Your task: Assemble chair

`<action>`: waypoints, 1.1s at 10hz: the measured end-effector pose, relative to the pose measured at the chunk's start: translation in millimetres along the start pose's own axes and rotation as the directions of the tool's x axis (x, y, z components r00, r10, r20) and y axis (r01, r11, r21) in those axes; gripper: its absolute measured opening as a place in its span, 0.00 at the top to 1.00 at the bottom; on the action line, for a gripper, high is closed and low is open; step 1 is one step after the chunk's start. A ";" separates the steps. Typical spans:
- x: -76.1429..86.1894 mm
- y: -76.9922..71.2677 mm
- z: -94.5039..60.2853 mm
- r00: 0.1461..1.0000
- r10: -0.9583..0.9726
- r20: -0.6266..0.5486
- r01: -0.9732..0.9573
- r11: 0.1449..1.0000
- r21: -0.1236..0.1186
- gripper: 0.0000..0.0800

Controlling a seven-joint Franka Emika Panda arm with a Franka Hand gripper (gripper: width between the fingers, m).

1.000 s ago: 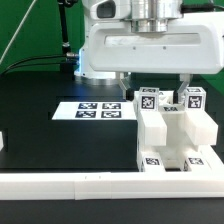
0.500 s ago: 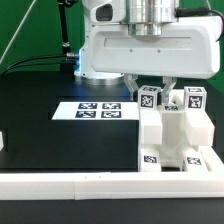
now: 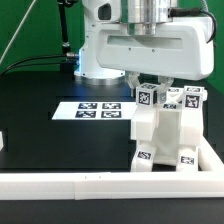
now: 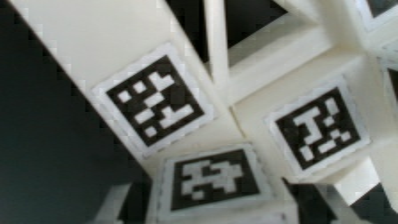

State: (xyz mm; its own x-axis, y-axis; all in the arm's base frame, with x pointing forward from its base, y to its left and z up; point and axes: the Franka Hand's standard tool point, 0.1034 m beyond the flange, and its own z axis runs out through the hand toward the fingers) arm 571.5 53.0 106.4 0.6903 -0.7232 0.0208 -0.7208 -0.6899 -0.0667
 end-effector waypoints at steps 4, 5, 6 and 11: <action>-0.9 -0.1 1.2 1.000 -0.008 0.001 0.008 1.000 -0.001 0.40; -4.7 -8.7 -4.2 1.000 -0.019 0.001 0.019 1.000 0.012 0.25; -6.1 -14.0 -14.7 0.999 -0.036 0.011 0.036 0.999 0.022 0.25; 8.3 -11.7 -52.6 0.998 -0.063 0.013 0.062 0.996 0.066 0.19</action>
Offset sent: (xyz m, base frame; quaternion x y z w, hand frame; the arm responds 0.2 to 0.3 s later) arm 0.0000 0.0000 0.0000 0.0000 0.0000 0.0000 1.0000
